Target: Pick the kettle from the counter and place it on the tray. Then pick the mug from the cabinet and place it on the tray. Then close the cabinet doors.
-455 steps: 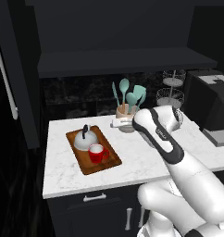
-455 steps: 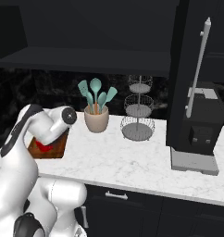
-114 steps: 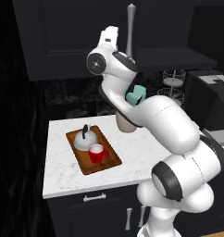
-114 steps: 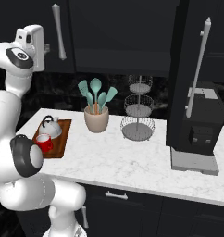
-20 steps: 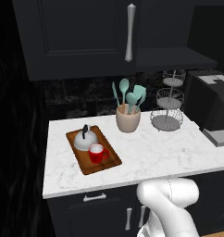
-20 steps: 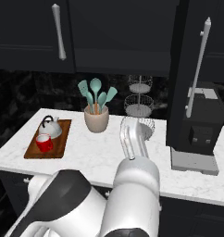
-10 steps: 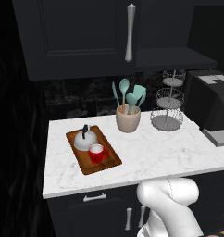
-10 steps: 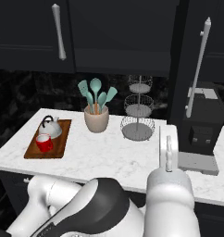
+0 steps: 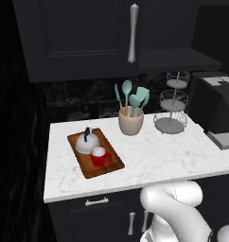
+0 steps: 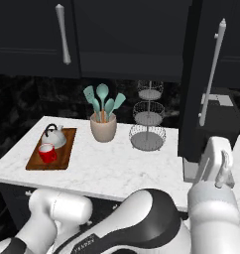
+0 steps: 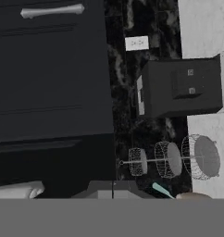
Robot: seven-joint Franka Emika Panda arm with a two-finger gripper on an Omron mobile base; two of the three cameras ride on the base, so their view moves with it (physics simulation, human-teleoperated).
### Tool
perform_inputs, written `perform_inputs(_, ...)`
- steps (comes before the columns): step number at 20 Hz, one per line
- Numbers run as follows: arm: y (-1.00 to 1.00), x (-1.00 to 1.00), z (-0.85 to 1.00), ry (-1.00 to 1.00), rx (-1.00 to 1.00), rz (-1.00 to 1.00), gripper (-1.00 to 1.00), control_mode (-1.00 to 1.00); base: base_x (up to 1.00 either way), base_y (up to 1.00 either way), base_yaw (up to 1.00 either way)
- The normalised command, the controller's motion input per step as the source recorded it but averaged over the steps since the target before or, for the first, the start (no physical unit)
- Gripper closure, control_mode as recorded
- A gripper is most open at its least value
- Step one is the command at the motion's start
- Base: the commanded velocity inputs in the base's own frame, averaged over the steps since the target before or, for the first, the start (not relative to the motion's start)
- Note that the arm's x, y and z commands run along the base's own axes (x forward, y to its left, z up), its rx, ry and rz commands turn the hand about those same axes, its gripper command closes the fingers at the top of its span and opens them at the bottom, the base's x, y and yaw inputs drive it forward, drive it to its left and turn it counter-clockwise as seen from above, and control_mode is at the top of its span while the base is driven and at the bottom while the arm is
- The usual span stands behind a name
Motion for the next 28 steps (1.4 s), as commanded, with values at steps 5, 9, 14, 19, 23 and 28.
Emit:
perform_inputs(5, -0.32, 0.62, -0.08, -0.02, 0.18, 0.0, 1.0, -1.0, 0.0, 0.0, 0.0)
perform_inputs(9, -0.42, 0.73, -0.13, 0.0, 0.17, 0.0, 1.0, -1.0, 0.0, 0.0, 0.0)
perform_inputs(14, -0.45, 0.65, -0.12, 0.0, 0.14, 0.0, 1.0, -1.0, 0.0, 0.0, 0.0)
perform_inputs(19, -0.01, 0.11, 0.03, -0.05, 0.1, 0.01, 1.0, -1.0, 0.0, 0.0, 0.0)
perform_inputs(23, 0.23, -0.02, 0.17, -0.12, 0.04, 0.08, 1.0, -1.0, 0.0, 0.0, 0.0)
perform_inputs(28, 0.57, 0.0, 0.17, -0.11, 0.02, 0.12, 1.0, -1.0, 0.0, 0.0, 0.0)
